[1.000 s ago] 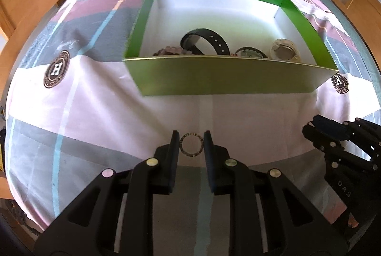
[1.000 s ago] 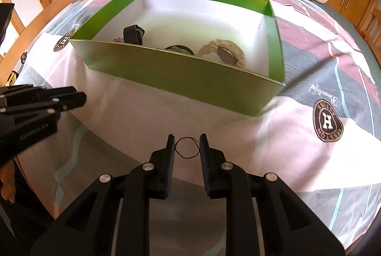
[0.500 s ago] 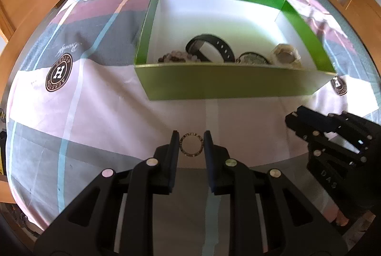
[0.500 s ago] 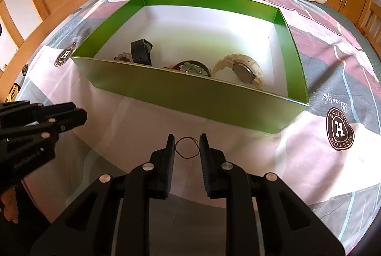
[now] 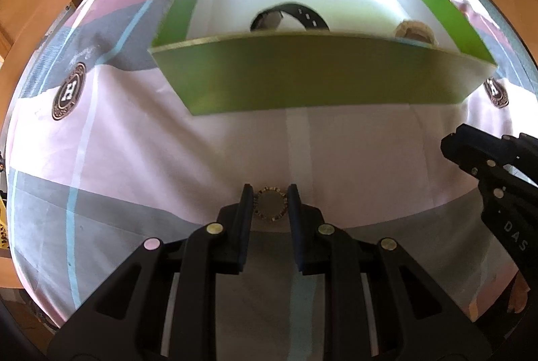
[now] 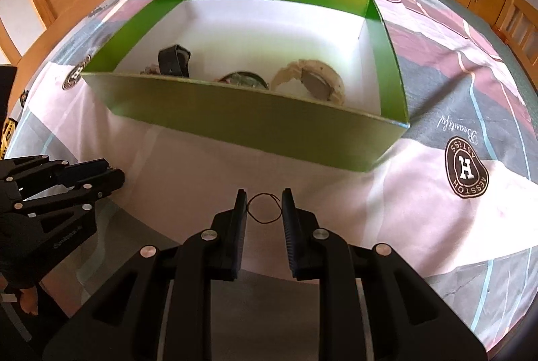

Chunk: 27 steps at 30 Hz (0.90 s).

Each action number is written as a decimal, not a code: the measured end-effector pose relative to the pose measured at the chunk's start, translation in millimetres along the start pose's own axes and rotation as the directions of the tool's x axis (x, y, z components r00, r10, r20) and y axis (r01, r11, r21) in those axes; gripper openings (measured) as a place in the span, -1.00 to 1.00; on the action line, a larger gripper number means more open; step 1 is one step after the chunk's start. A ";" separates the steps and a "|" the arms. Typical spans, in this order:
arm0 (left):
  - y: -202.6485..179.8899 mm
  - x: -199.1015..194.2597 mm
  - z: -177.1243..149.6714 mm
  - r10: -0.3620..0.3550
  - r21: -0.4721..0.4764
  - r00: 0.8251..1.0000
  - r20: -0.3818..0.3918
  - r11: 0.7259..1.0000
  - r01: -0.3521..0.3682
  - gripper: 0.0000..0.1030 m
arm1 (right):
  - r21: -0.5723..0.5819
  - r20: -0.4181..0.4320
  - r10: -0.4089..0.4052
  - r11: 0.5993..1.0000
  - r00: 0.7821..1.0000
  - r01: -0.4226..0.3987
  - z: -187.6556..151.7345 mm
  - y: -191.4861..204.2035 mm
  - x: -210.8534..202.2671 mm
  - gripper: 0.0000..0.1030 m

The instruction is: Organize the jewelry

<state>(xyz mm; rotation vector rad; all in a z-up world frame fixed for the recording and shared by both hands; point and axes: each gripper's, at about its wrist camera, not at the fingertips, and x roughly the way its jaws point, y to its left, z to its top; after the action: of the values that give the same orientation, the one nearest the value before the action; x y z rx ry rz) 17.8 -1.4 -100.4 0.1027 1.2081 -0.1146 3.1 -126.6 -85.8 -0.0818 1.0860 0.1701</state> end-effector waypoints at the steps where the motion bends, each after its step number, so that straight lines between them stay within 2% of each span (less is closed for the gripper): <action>1: -1.4 0.7 -0.4 0.008 0.004 1.000 0.003 1.000 -0.008 -0.59 | -0.004 -0.004 -0.003 1.000 1.000 0.003 -0.7 0.5 0.7 -0.59; 27: -5.7 1.5 -1.8 0.021 0.007 1.000 -0.001 1.000 -0.021 -0.56 | -0.032 -0.046 -0.008 0.999 0.999 0.007 -0.3 3.8 11.7 -0.59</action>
<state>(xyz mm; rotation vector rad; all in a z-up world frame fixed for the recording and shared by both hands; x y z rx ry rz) 15.8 -6.9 -102.5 0.1216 1.2078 -0.1001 7.5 -121.8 -96.3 -0.1187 1.1292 0.1794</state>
